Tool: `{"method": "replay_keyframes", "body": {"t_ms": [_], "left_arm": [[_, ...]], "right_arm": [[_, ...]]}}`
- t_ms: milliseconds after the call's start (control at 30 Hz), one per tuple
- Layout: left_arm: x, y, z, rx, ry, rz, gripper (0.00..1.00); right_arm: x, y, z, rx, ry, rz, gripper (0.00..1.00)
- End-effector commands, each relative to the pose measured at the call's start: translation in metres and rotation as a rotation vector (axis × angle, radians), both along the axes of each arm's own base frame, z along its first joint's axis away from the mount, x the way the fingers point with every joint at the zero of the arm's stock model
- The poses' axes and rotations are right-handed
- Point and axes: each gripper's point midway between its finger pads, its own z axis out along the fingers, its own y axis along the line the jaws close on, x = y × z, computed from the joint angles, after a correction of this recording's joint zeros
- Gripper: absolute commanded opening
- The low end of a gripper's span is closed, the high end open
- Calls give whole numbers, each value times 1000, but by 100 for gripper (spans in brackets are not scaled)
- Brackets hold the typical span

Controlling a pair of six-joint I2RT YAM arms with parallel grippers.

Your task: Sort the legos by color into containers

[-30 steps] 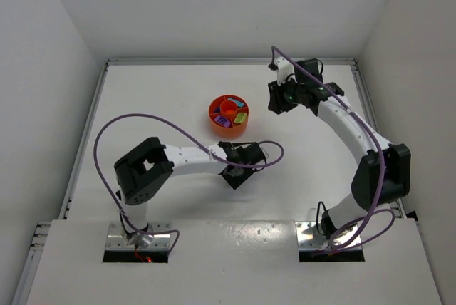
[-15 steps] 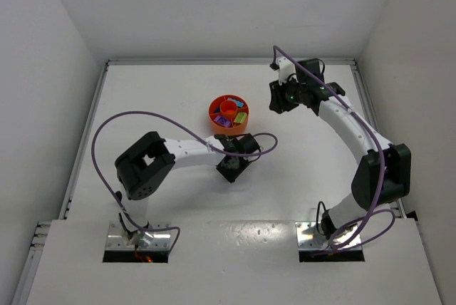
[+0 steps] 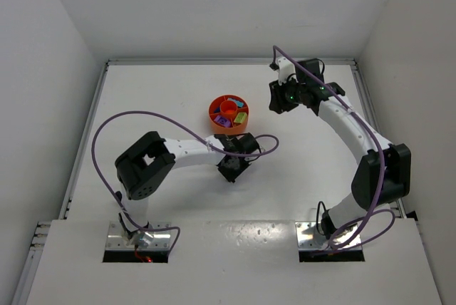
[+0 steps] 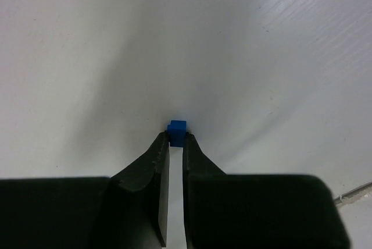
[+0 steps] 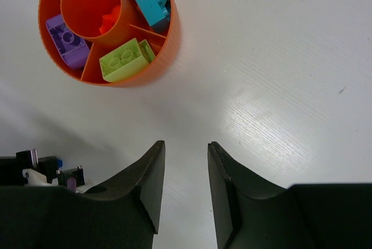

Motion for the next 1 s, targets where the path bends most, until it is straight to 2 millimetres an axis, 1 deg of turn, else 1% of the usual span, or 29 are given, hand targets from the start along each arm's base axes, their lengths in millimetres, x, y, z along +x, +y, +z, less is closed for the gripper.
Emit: {"method": "replay_keyframes", "body": {"t_ms": [0, 100, 133, 200, 233, 267, 300, 333, 367, 400, 433, 467, 500, 533, 567, 600, 633, 667, 700, 733, 767, 800, 833, 900, 933, 967], "left_arm": [[0, -4, -6, 0, 27, -26, 0], [8, -8, 14, -31, -29, -42, 0], [11, -11, 30, -63, -59, -56, 0], [11, -13, 50, -106, -85, -87, 0], [17, -14, 65, -133, -116, -96, 0], [11, -17, 88, -199, -122, -128, 0], [12, -17, 101, -237, -132, -140, 0], [12, -14, 114, -270, -143, -163, 0], [16, -7, 125, -303, -148, -144, 0], [14, -2, 145, -362, -172, -154, 0], [18, 2, 155, -387, -187, -141, 0], [31, 14, 162, -393, -213, -105, 0], [40, 19, 182, -419, -250, -81, 0], [51, 24, 190, -427, -270, -52, 0], [69, 44, 200, -429, -299, 17, 0], [85, 50, 220, -453, -346, 51, 0], [99, 59, 227, -456, -369, 90, 0], [114, 69, 234, -458, -390, 127, 0], [131, 86, 237, -464, -388, 181, 0], [146, 90, 251, -485, -415, 199, 0], [152, 96, 247, -480, -391, 218, 0], [167, 105, 229, -466, -343, 254, 0], [172, 101, 230, -507, -313, 239, 0], [179, 102, 208, -550, -203, 270, 0], [182, 102, 203, -563, -185, 270, 0], [186, 98, 202, -576, -182, 260, 0]], "right_arm": [[6, 1, 15, 16, -55, 9, 36], [6, 1, 15, 16, -55, 9, 36], [4, 0, 15, 16, -55, 9, 36], [4, 0, 15, 16, -55, 9, 36], [4, 0, 15, 16, -55, 9, 36], [4, 0, 15, 16, -55, 9, 36], [4, 0, 15, 16, -55, 9, 36], [4, 0, 15, 16, -55, 9, 36], [3, 2, 15, 22, -54, 15, 36], [5, 2, 19, 25, -64, 16, 36], [6, 2, 15, 22, -54, 15, 36], [6, 2, 15, 22, -54, 15, 36], [5, 4, 18, 29, -52, 23, 36], [7, 5, 16, 29, -49, 23, 36], [7, 5, 16, 29, -49, 23, 36], [7, 6, 14, 32, -36, 30, 36], [10, 7, 15, 32, -37, 30, 36], [10, 9, 15, 38, -35, 36, 36], [11, 9, 14, 36, -28, 36, 36], [15, 10, 13, 41, -20, 30, 36], [16, 12, 17, 49, -28, 37, 36], [17, 17, 17, 48, -21, 46, 36], [19, 17, 17, 48, -21, 46, 36], [20, 18, 16, 46, -12, 46, 36], [22, 18, 19, 48, -21, 46, 36], [22, 18, 19, 48, -21, 46, 36]]}}
